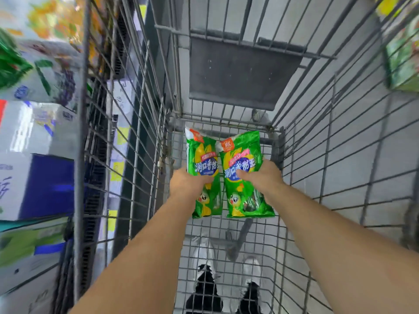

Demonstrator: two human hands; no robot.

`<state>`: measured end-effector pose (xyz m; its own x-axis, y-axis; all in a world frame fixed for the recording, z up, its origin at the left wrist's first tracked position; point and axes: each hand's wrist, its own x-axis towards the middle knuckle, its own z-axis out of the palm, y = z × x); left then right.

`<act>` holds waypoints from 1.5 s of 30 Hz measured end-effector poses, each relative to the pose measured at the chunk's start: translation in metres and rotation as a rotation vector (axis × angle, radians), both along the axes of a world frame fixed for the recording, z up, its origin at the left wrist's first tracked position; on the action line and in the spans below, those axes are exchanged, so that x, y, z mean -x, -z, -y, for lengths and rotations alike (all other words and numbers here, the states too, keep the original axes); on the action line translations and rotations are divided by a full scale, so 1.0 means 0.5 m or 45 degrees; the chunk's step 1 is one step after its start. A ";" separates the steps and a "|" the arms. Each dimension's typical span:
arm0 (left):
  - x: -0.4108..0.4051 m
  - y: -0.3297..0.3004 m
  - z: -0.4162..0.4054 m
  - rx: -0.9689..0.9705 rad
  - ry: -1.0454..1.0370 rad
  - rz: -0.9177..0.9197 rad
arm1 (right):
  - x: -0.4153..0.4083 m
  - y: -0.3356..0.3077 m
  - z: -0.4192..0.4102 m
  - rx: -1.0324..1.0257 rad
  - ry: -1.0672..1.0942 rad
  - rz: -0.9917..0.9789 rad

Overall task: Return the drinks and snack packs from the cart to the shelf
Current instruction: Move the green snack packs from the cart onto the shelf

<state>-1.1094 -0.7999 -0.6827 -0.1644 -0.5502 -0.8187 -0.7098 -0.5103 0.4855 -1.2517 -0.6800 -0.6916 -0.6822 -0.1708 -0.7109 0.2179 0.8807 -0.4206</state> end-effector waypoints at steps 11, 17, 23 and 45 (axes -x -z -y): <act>-0.045 -0.469 0.011 0.088 -0.185 -0.284 | 0.029 -0.513 0.015 0.302 -0.182 -0.052; -0.073 -0.752 -0.003 0.314 -0.223 -0.453 | 0.044 -0.754 0.029 0.539 -0.323 -0.027; -0.163 -1.009 -0.054 0.557 -0.344 -0.555 | 0.008 -1.031 0.011 0.855 -0.605 -0.073; -1.036 -1.332 -0.619 1.202 -1.562 -0.415 | -0.911 -1.399 -0.127 1.287 -1.858 0.526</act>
